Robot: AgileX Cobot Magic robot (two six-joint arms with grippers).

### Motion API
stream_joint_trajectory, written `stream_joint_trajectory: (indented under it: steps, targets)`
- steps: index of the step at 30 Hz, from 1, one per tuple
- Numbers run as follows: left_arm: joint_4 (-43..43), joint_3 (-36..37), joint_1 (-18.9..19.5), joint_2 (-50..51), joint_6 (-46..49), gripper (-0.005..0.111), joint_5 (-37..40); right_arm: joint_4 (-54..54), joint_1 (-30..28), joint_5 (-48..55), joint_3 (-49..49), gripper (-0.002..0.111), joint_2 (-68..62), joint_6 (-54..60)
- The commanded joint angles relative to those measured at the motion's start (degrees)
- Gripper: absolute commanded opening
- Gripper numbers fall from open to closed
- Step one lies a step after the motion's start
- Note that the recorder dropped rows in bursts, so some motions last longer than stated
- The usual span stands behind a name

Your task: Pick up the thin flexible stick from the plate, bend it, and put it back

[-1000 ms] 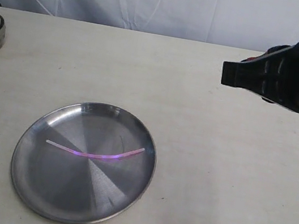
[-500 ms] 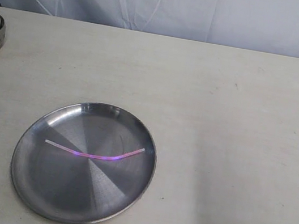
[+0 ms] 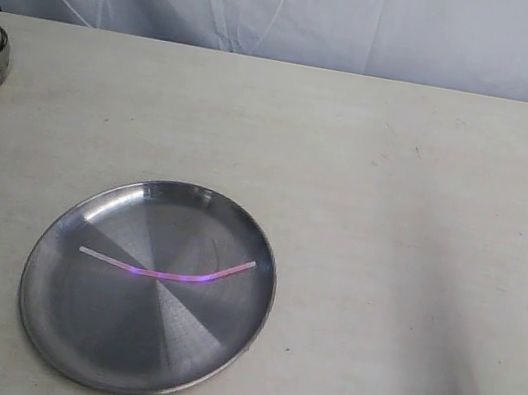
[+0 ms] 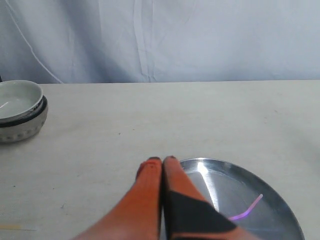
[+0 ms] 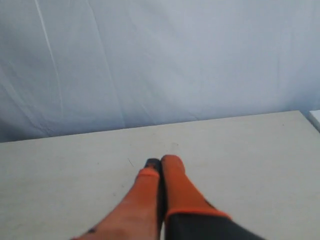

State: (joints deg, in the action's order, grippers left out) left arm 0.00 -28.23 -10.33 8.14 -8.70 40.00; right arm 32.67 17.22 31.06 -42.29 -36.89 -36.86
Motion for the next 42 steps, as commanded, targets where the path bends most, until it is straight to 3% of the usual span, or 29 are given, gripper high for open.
stream_joint_trajectory:
  steps: [1,5,17,19,21,23,34,42]
  targets:
    - [-0.4,0.2,0.1,-0.4,-0.2,0.0,-1.1,-2.8,-9.4,-15.9,11.1,0.0,6.5,0.2]
    - [-0.4,0.2,0.1,-0.4,-0.2,0.0,-1.1,-3.8,-15.1,-20.8,20.1,0.0,13.0,0.2]
    - [-0.4,0.2,0.1,-0.4,-0.2,0.0,-1.1,-5.1,-15.3,-22.0,31.7,0.0,19.2,0.2]
    - [-0.4,0.2,0.1,-0.4,-0.2,0.0,-1.1,-12.0,-15.3,-22.8,33.5,0.0,21.3,7.6]
    - [-0.4,0.2,0.1,-0.4,-0.2,0.0,-1.1,-26.6,-15.3,-22.6,35.2,0.0,23.9,25.0]
    - [-0.4,0.2,0.1,-0.4,-0.2,0.0,-1.1,-31.4,-15.3,-22.6,36.4,0.0,25.7,30.3]
    - [-0.4,0.2,0.1,-0.4,-0.2,0.0,-1.1,-33.4,-17.8,-20.6,42.3,0.0,31.3,35.7]
    - [-0.4,0.2,0.1,-0.4,-0.2,0.0,-1.1,-33.4,-17.8,-13.5,42.3,0.0,33.3,35.7]
